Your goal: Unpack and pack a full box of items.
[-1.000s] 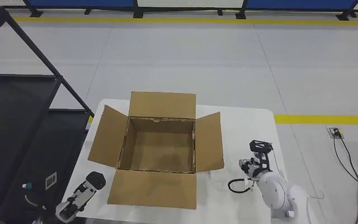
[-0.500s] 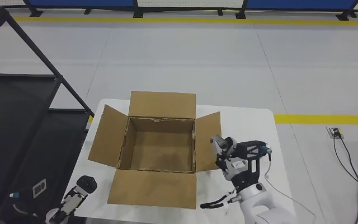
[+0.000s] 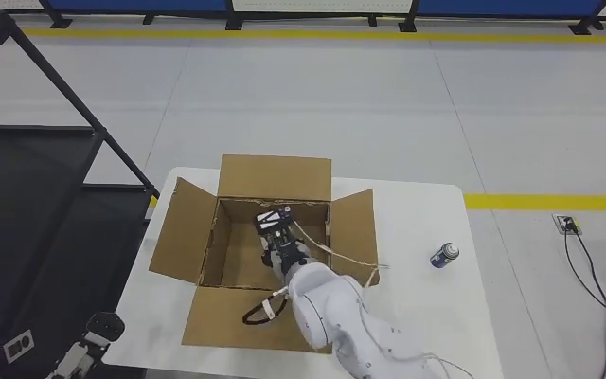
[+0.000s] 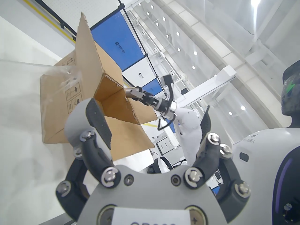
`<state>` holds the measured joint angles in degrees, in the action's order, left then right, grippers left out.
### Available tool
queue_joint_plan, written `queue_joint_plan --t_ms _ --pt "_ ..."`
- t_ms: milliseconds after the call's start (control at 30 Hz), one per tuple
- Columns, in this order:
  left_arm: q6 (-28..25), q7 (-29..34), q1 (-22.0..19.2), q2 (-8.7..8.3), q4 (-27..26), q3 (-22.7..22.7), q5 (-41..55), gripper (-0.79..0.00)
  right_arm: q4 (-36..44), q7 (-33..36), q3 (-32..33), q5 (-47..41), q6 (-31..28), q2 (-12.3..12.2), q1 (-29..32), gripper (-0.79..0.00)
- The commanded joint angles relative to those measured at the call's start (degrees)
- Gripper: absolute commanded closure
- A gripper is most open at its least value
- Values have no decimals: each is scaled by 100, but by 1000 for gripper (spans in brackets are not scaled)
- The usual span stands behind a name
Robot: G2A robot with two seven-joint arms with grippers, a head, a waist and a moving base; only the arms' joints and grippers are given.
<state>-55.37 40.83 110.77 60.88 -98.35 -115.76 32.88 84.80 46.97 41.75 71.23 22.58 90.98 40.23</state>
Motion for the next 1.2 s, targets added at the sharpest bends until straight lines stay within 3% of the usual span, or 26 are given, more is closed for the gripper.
queue_joint_plan --t_ms 0,167,433,467,533,600,633,833,1000,1167 --pt "-8 24 5 -1 23 -8 24 -785 -1057 193 -306 -277 151 231 -661 0" --pt "-8 24 5 -1 23 -8 24 -785 -3014 461 -927 -917 303 864 -1647 0" --pt "-8 24 5 -1 23 -8 24 -785 -5051 -98 -1236 -1677 131 1632 -2174 0" --pt "-8 24 5 -1 23 -8 24 -785 -5218 -156 -1239 -1741 99 1701 -2214 -68" --pt "-8 24 5 -1 23 -8 24 -785 -5505 -234 -1248 -1834 33 1824 -2281 -277" --pt "-8 24 5 -1 23 -8 24 -785 -5745 -314 -1254 -1891 -2 1927 -2323 -385" --pt "-8 24 5 -1 23 -8 24 -785 -5845 -347 -1255 -1913 -20 1973 -2340 -526" --pt "-8 24 5 -1 23 -8 24 -785 -6259 -562 -1196 -2029 -98 2166 -2419 -680" --pt "-8 24 5 -1 23 -8 24 -785 -6288 -880 -1083 -2102 -171 2224 -2437 -705" --pt "-8 24 5 -1 23 -8 24 -785 -5810 -1239 -932 -2036 -262 2129 -2292 -702"
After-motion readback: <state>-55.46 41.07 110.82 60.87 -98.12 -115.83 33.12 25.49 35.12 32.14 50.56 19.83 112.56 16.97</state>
